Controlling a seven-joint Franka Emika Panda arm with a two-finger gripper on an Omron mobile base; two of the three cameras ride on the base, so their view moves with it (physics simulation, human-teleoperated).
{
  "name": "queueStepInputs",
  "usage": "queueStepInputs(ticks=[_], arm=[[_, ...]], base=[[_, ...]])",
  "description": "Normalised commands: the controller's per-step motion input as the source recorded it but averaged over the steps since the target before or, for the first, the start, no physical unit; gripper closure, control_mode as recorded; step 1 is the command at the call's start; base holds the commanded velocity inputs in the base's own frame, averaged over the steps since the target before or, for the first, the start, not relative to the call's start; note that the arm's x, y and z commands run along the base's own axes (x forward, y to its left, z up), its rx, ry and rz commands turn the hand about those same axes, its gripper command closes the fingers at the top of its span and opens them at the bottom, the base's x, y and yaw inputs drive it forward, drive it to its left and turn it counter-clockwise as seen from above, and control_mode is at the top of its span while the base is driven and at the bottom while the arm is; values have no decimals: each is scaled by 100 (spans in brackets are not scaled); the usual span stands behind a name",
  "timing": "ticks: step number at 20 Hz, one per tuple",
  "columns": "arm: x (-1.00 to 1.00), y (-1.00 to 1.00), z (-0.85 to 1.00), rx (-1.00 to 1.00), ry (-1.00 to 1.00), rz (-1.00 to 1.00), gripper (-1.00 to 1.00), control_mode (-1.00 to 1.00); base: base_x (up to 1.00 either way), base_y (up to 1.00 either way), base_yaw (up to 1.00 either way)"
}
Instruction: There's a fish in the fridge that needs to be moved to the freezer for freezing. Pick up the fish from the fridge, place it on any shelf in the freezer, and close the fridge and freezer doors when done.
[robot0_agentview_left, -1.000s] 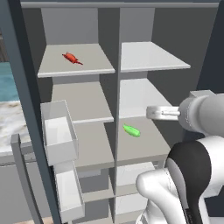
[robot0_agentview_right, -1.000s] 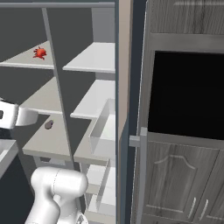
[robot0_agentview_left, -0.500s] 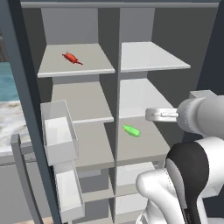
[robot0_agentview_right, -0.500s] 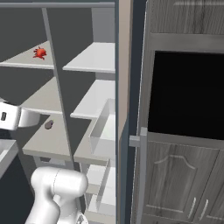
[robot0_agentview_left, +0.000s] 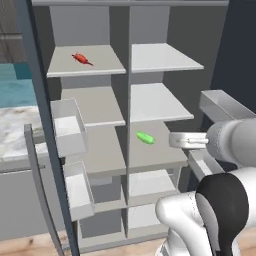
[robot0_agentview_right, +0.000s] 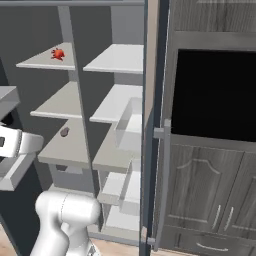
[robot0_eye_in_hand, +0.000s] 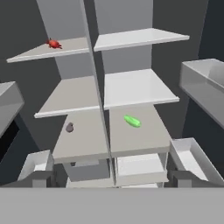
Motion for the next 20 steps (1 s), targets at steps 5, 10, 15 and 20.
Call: queueStepInputs(ticks=[5,10,15,20], arm=[[0,0,0,0,0,0,-100,100],[0,0,0,0,0,0,-100,100],[0,0,0,0,0,0,-100,100],[0,0,0,0,0,0,-100,100]], base=[[-33,39,1],[0,34,0],[-5,0,0],[-41,-19,0]])
